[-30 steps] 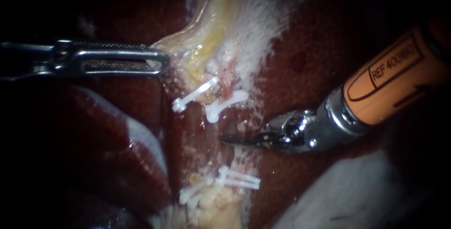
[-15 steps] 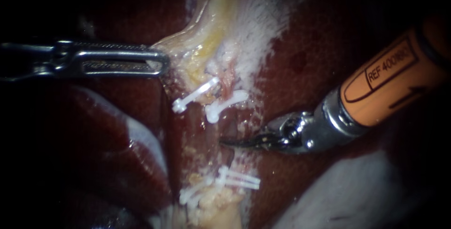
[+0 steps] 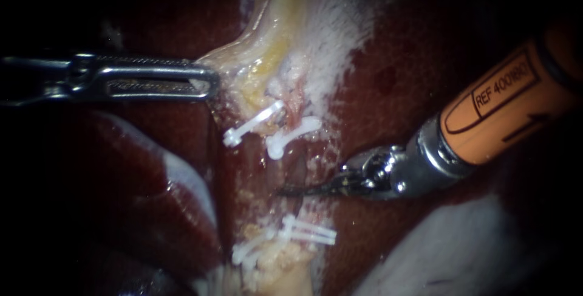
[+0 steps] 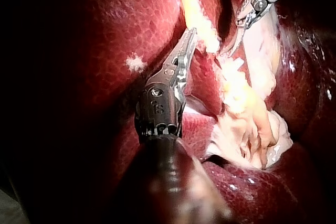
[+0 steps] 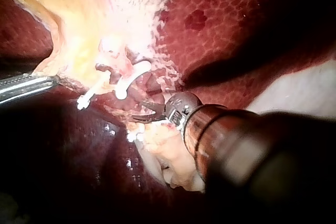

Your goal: Go back from the cut right tube

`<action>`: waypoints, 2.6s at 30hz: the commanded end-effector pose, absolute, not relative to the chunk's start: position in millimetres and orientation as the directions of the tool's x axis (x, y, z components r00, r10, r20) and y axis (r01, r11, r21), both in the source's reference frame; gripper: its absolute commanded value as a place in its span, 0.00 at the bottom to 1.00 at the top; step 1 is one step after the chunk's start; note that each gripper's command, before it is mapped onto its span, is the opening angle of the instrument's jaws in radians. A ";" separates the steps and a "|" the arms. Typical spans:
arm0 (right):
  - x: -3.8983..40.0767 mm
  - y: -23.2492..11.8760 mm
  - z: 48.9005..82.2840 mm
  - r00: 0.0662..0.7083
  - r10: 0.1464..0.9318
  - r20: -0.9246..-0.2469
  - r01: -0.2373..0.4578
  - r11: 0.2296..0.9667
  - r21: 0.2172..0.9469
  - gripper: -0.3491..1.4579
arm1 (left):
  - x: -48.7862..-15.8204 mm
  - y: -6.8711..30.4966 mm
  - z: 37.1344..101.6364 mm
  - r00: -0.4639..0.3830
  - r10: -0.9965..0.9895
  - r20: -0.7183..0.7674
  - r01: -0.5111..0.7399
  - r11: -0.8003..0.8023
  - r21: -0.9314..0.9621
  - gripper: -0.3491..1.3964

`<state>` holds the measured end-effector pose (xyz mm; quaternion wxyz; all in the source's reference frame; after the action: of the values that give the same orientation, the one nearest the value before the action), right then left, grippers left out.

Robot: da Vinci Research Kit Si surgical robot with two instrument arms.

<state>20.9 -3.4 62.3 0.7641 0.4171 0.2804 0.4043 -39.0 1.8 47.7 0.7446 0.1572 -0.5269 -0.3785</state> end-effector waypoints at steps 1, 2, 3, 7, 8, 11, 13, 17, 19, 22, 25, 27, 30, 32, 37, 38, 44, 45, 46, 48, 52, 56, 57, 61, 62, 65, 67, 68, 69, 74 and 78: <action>20.6 -3.4 62.2 0.521 0.848 -0.099 -0.377 0.333 0.864 0.54 | -38.9 1.9 47.7 0.158 -0.729 0.666 0.397 0.664 0.633 0.00; 20.2 -3.3 62.1 0.527 0.843 -0.109 -0.370 0.343 0.863 0.57 | -38.9 1.9 47.7 0.158 -0.729 0.666 0.397 0.664 0.633 0.00; 19.7 -3.3 62.1 0.532 0.838 -0.120 -0.362 0.353 0.863 0.59 | -38.8 1.9 47.7 0.158 -0.729 0.666 0.396 0.665 0.633 0.00; 18.0 -2.9 62.1 0.559 0.808 -0.184 -0.318 0.414 0.853 0.69 | -38.7 1.9 47.8 0.159 -0.729 0.666 0.396 0.665 0.633 0.00; 17.5 -2.8 62.2 0.560 0.805 -0.197 -0.313 0.426 0.849 0.72 | -38.7 1.9 47.8 0.159 -0.729 0.666 0.396 0.665 0.633 0.00; 16.2 -2.3 62.3 0.566 0.782 -0.261 -0.288 0.484 0.826 0.79 | -38.6 1.9 47.9 0.159 -0.729 0.666 0.395 0.665 0.634 0.00; 15.4 -1.9 62.3 0.562 0.763 -0.321 -0.277 0.539 0.796 0.82 | -38.5 2.0 48.0 0.159 -0.729 0.666 0.395 0.665 0.634 0.00; 14.1 -0.7 61.9 0.573 0.690 -0.442 -0.224 0.651 0.725 0.89 | -38.3 2.0 48.1 0.159 -0.729 0.666 0.394 0.665 0.634 0.00; 13.7 0.0 61.5 0.578 0.653 -0.489 -0.200 0.694 0.691 0.90 | -38.3 2.0 48.1 0.159 -0.729 0.666 0.394 0.666 0.634 0.00; 13.2 1.1 60.8 0.579 0.602 -0.550 -0.172 0.749 0.639 0.93 | -38.3 2.0 48.2 0.159 -0.729 0.666 0.394 0.666 0.634 0.00; 13.0 1.7 60.3 0.586 0.546 -0.599 -0.153 0.800 0.580 0.98 | -38.2 2.1 48.3 0.159 -0.729 0.666 0.394 0.666 0.634 0.00; 12.9 2.0 60.2 0.587 0.516 -0.624 -0.144 0.825 0.547 0.98 | -38.1 2.1 48.4 0.159 -0.729 0.666 0.394 0.666 0.634 0.00; 12.7 2.0 60.1 0.589 0.496 -0.638 -0.135 0.839 0.527 0.98 | -38.1 2.1 48.4 0.159 -0.729 0.666 0.394 0.666 0.634 0.00; 12.6 2.1 60.2 0.592 0.476 -0.651 -0.121 0.850 0.512 0.98 | -38.1 2.1 48.5 0.157 -0.728 0.667 0.393 0.666 0.634 0.00; 12.5 2.1 60.3 0.593 0.460 -0.660 -0.110 0.859 0.500 0.98 | -38.1 2.1 49.4 0.174 -0.727 0.664 0.396 0.669 0.629 0.00; 12.4 2.0 60.3 0.593 0.460 -0.661 -0.110 0.859 0.500 0.98 | -38.1 2.0 49.8 0.180 -0.727 0.663 0.397 0.670 0.627 0.00; 12.2 2.0 60.3 0.593 0.459 -0.661 -0.108 0.859 0.500 0.98 | -39.0 0.7 53.4 0.244 -0.727 0.642 0.401 0.678 0.616 0.00; 12.2 2.0 60.3 0.593 0.459 -0.661 -0.109 0.859 0.500 0.98 | -39.2 0.5 53.9 0.251 -0.730 0.636 0.400 0.676 0.619 0.00; 12.2 2.0 60.3 0.593 0.459 -0.661 -0.109 0.859 0.500 0.98 | -39.6 -0.1 54.7 0.259 -0.735 0.627 0.393 0.673 0.627 0.00; 12.2 1.9 60.3 0.593 0.459 -0.661 -0.108 0.859 0.500 0.98 | -40.2 -0.9 55.8 0.277 -0.743 0.610 0.386 0.667 0.637 0.00; 12.2 1.9 60.3 0.593 0.459 -0.661 -0.108 0.860 0.500 0.98 | -41.2 -1.6 56.2 0.288 -0.743 0.604 0.374 0.668 0.644 0.00; 12.2 1.9 60.2 0.593 0.459 -0.661 -0.108 0.860 0.500 0.98 | -41.8 -2.3 56.0 0.292 -0.741 0.605 0.361 0.671 0.648 0.00; 12.2 1.9 60.2 0.593 0.459 -0.661 -0.108 0.860 0.500 0.98 | -42.0 -2.5 56.0 0.295 -0.740 0.604 0.359 0.672 0.648 0.00; 12.2 1.9 60.2 0.593 0.459 -0.662 -0.111 0.860 0.498 0.98 | -42.8 -3.2 55.7 0.306 -0.737 0.603 0.346 0.676 0.651 0.00; 12.2 1.9 60.2 0.593 0.459 -0.662 -0.111 0.860 0.498 0.98 | -42.9 -3.3 55.6 0.306 -0.736 0.603 0.344 0.676 0.651 0.00; 12.2 1.9 60.2 0.593 0.459 -0.662 -0.111 0.860 0.498 0.98 | -43.1 -3.5 55.2 0.306 -0.736 0.603 0.343 0.677 0.651 0.00; 12.2 1.9 60.2 0.593 0.459 -0.662 -0.111 0.860 0.498 0.98 | -43.2 -3.5 55.1 0.307 -0.736 0.604 0.342 0.677 0.652 0.00; 12.2 1.9 60.2 0.593 0.459 -0.662 -0.111 0.860 0.498 0.98 | -43.2 -3.5 55.1 0.307 -0.736 0.604 0.342 0.677 0.652 0.00; 12.2 1.8 60.2 0.593 0.459 -0.662 -0.110 0.860 0.498 0.98 | -43.2 -3.5 55.1 0.307 -0.736 0.604 0.341 0.677 0.652 0.00; 12.2 1.8 60.2 0.593 0.459 -0.662 -0.111 0.860 0.498 0.98 | -43.2 -3.5 55.2 0.307 -0.735 0.604 0.341 0.678 0.652 0.00; 12.2 1.8 60.2 0.593 0.459 -0.662 -0.111 0.860 0.498 0.98 | -43.2 -3.5 55.2 0.307 -0.735 0.604 0.340 0.678 0.652 0.00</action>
<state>12.2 1.8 60.2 0.8680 0.2072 0.4204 0.1641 -43.2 -3.5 55.2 0.7817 0.2067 -0.4773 -0.3440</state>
